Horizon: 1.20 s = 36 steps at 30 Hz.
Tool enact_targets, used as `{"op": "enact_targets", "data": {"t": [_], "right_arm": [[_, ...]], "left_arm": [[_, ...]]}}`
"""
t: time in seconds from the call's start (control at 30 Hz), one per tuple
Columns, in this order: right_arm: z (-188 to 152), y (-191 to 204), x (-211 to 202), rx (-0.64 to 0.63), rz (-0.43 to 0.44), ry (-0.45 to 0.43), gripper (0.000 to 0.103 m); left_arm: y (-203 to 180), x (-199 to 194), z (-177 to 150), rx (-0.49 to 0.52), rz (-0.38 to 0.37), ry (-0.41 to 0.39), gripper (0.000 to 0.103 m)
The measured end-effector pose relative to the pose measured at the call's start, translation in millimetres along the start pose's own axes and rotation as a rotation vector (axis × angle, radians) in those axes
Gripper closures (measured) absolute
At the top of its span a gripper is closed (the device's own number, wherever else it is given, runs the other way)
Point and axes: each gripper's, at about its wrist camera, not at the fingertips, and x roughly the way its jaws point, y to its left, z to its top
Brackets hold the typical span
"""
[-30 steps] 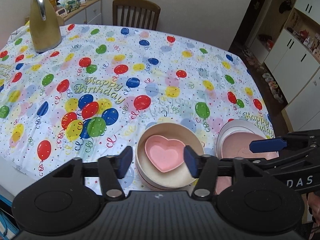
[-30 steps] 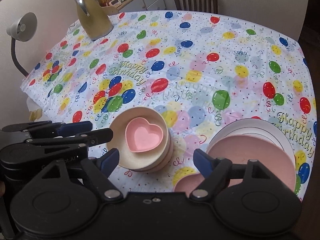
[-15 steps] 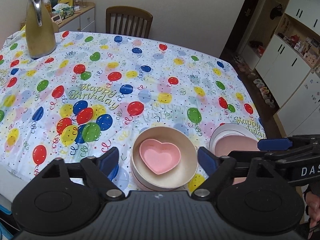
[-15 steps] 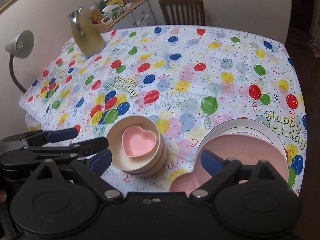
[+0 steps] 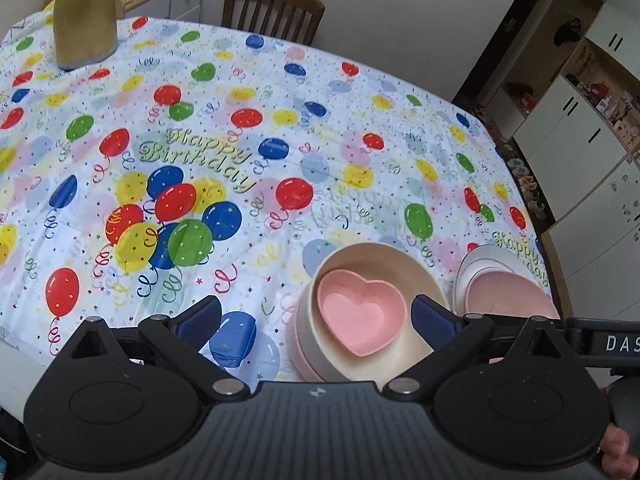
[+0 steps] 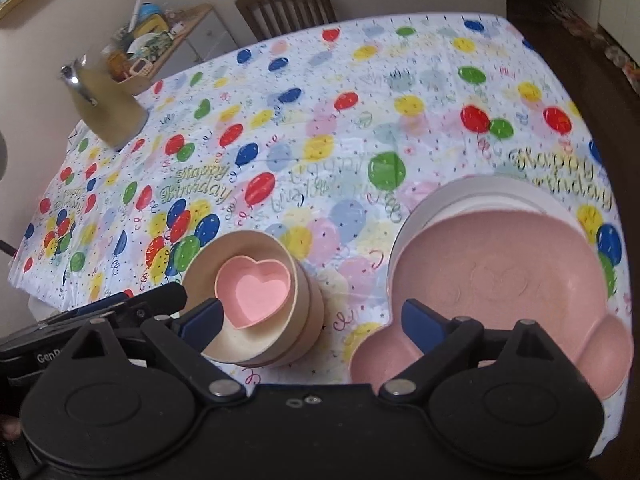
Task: Organize plates and bowls
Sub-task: 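Move both grippers to the rim of the nested bowl stack and close, then lift the nested bowl stack and carry it over the pink mouse plate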
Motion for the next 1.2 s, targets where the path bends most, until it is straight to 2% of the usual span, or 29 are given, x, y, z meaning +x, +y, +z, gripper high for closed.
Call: {"op": "enact_targets", "data": {"t": [0.47,0.53,0.57,0.63,0.73,0.8,0.93,1.0,1.2], "right_arm": [[0.2,-3.5,49.4,0.158,-0.077,0.069,0.029],[0.0,-2.1,53.0,0.159,-0.073,0.074,0.035],[0.3,-1.1,54.5,0.156,-0.073,0.076,0.038],[1.3,0.8,57.9,0.148,-0.066,0.082,0.051],[2.1,5.1,62.4,0.117,-0.061,0.092,0.058],[2.8,7.8,66.1,0.101,-0.064,0.1,0.061],[4.8,11.9,68.5,0.091,-0.061,0.106,0.062],[5.9,16.6,69.3,0.072,-0.062,0.117,0.063],[4.7,22.1,70.0,0.046,-0.082,0.155,0.065]], "left_arm": [[14.5,49.3,5.5,-0.005,0.015,0.093,0.002],[14.6,53.6,7.2,-0.005,0.019,0.101,0.003],[14.4,55.4,7.8,-0.003,0.016,0.106,0.006],[14.0,59.2,8.0,0.0,0.01,0.12,0.01],[13.3,64.5,7.6,-0.004,0.001,0.145,0.028],[13.3,68.3,6.6,-0.015,-0.006,0.168,0.041],[9.3,69.4,4.9,-0.018,-0.023,0.188,0.05],[7.1,68.9,5.4,-0.022,-0.035,0.192,0.061],[6.4,68.7,6.1,-0.035,-0.041,0.194,0.065]]}}
